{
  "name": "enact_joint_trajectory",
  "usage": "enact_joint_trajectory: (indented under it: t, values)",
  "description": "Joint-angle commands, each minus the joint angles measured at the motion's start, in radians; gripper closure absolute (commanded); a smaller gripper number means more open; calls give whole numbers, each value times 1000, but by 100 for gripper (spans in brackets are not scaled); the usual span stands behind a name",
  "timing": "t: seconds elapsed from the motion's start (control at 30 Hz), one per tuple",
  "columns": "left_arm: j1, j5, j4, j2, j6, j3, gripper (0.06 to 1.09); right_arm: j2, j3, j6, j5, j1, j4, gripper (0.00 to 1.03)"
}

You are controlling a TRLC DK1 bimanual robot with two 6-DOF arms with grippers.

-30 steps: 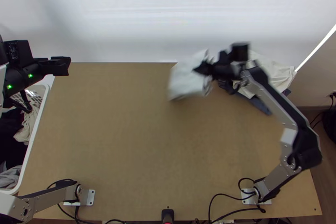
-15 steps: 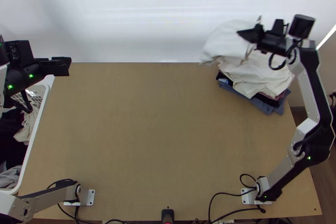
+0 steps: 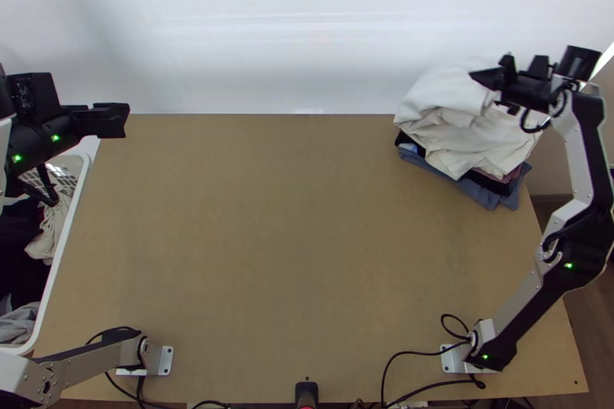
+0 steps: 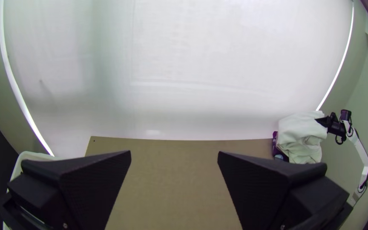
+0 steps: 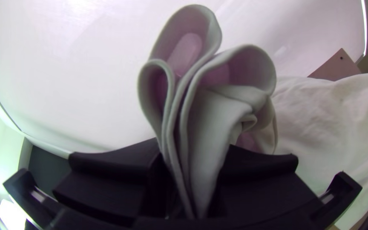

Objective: Fold the t-shirt

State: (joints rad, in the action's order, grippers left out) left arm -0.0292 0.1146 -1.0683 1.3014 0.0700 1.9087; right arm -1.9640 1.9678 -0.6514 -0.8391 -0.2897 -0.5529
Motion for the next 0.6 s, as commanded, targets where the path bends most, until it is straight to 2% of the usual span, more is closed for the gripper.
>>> enact_joint_trajectory:
  t: [0.0,0.17,0.2,0.23,0.27,0.3,0.37,0.43,0.5,0.57]
  values:
    - [-6,-3,-9,1,-12,26,10,1,-1,67,-18,-51,-27,100]
    - [-6,-3,-7,10,-12,26,10,2,-10,142,-11,-108,-110,100]
    - [-6,-3,-7,12,-12,26,10,2,-14,154,-8,-118,-131,89]
    - [-6,-3,-4,13,-12,26,10,4,-17,176,-8,-126,-154,66]
    - [-6,-3,-2,13,-12,26,10,7,-23,200,0,-135,-177,32]
    - [-6,-3,-1,13,-12,26,10,13,-30,223,28,-143,-197,6]
    - [-6,-3,1,15,-12,27,10,34,-53,268,109,-167,-205,3]
    - [-8,-4,-1,13,-13,29,10,63,-78,322,242,-190,-205,3]
    - [-15,-3,-2,9,-13,30,10,97,-96,360,307,-216,-205,3]
    - [-18,-4,-7,4,-13,29,10,137,-118,418,457,-223,-191,3]
